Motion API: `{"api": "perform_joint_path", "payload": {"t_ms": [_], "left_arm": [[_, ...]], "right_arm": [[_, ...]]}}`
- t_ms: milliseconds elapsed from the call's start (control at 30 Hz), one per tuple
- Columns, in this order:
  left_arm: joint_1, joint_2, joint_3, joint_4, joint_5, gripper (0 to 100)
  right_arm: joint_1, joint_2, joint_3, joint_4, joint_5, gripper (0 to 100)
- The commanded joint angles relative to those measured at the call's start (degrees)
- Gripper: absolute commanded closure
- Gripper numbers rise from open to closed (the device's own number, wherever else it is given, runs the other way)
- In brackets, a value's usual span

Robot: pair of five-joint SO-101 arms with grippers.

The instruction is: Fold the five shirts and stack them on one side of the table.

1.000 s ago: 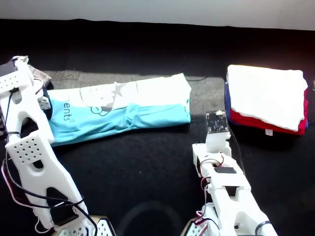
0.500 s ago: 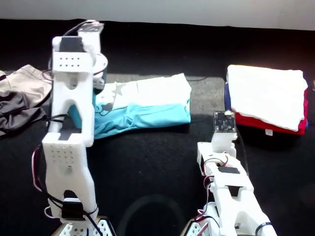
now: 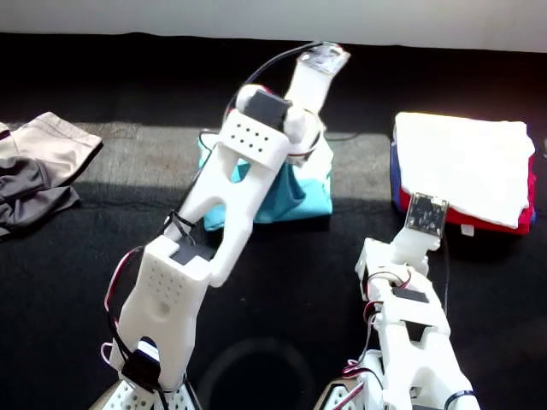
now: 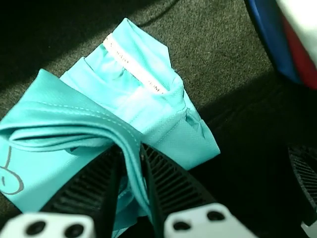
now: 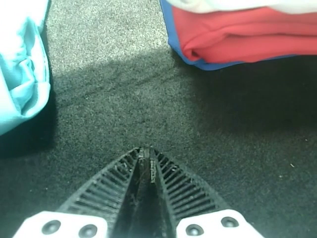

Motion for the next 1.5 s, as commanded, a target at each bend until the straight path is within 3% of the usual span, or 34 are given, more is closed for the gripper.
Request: {"api": "perform_joint_path", "payload": {"t_ms": [0,333,633,767,900,1000,1367,1467], "left_arm": [[1.1,0.48,-2.33,-6.15,2.2,99],[2.51,5.49,-2.33,-13.8,2.46,99],[2.24,4.97,-2.42,-15.82,2.46,82],[-1.8,3.74,-5.23,-12.31,2.46,84],[-4.18,4.44,-4.97,-4.4,2.46,100],[-3.91,7.08,-4.35,0.35,2.37,99],[7.6,16.13,-4.53,1.32,2.46,99],[8.75,16.48,-4.62,-1.58,2.46,99]], "right_arm": [[0.4,-0.04,-2.59,-0.75,-0.35,99.0],[0.4,-0.04,-2.68,-0.84,-0.35,99.0],[0.4,-0.04,-2.68,-0.84,-0.35,99.0],[0.4,-0.04,-2.68,-0.84,-0.35,99.0],[0.4,-0.04,-2.68,-0.84,-0.35,99.0],[0.4,-0.04,-2.68,-0.84,-0.35,99.0],[0.31,-0.04,-2.77,-0.92,-0.35,99.0],[0.31,-0.04,-2.77,-0.92,-0.35,99.0]]}}
